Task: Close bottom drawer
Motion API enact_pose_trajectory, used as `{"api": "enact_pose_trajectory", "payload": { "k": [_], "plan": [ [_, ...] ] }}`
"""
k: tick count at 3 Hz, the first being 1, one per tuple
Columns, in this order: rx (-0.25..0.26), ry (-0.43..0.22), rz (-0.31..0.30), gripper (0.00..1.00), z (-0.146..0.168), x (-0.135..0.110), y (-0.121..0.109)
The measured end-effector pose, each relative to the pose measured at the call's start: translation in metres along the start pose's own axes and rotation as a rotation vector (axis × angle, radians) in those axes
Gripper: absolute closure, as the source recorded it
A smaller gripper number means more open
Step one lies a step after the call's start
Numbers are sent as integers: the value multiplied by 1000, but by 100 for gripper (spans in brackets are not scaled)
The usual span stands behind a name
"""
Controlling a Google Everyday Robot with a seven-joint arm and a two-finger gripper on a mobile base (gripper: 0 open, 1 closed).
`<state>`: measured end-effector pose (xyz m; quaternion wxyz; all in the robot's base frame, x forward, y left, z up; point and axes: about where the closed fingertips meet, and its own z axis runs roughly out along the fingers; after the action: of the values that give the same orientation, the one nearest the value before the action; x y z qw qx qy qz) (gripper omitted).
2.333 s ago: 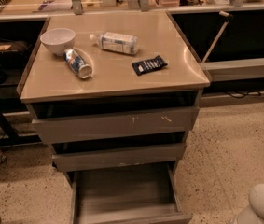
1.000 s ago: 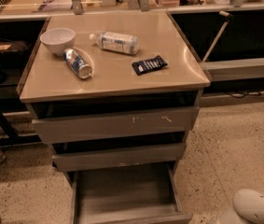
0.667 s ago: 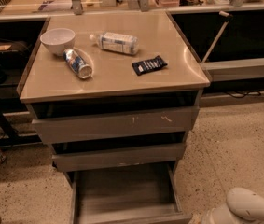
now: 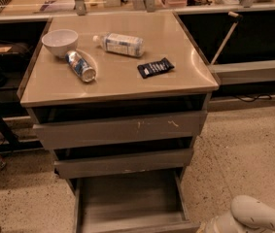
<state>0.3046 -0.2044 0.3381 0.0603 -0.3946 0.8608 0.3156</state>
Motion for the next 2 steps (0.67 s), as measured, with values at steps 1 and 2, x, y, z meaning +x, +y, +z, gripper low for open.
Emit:
{"api": "enact_pose_trajectory", "payload": {
  "k": [1, 2],
  "plan": [
    [2, -2, 21, 100, 25, 9, -11],
    [45, -10, 21, 100, 75, 6, -51]
  ]
}}
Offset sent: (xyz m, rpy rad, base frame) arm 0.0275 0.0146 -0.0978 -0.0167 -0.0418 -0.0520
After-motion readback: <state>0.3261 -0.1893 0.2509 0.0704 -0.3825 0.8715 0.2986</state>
